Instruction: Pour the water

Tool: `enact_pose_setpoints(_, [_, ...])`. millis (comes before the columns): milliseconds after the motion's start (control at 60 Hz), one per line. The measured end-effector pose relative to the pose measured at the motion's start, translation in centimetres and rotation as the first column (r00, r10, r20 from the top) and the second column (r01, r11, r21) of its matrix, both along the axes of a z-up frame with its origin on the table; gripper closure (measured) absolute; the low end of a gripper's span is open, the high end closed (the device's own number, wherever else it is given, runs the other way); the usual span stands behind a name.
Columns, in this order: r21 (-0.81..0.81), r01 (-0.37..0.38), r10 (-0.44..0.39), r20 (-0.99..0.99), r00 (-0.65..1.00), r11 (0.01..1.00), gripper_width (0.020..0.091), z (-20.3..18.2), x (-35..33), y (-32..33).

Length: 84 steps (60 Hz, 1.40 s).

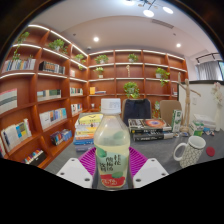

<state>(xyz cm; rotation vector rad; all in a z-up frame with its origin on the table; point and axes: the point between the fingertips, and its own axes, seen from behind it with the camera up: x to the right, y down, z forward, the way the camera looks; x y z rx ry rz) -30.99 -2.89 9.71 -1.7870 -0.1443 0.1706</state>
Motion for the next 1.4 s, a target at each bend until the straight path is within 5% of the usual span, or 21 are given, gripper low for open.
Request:
enact_pose_setpoints(267, [-0.008, -0.005, 0.005, -0.042, 0.999, 1.000, 0.0725, -0.1, 0.5, 0.4])
enact_pose_setpoints(417, [-0.050, 0.015, -0.031, -0.338, 0.940, 0.999, 0.0725, 1.5, 2.4, 0.7])
enact_pose_setpoints(583, [-0.075, 0.058, -0.095, -0.780, 0.619, 0.995, 0.0724, 5.2, 7.4, 1.5])
enact_pose_setpoints(733, [-0.110, 0.086, -0.127, -0.966, 0.227, 0.990, 0.0725, 7.2, 12.2, 2.4])
enact_pose_setpoints(1067, [-0.184, 0.023, -0.158, -0.894, -0.420, 0.983, 0.0721, 8.2, 16.8, 4.2])
enact_pose_setpoints(1400, [-0.209, -0.022, -0.194, -0.854, -0.483, 0.978, 0.0718, 8.4, 17.4, 4.1])
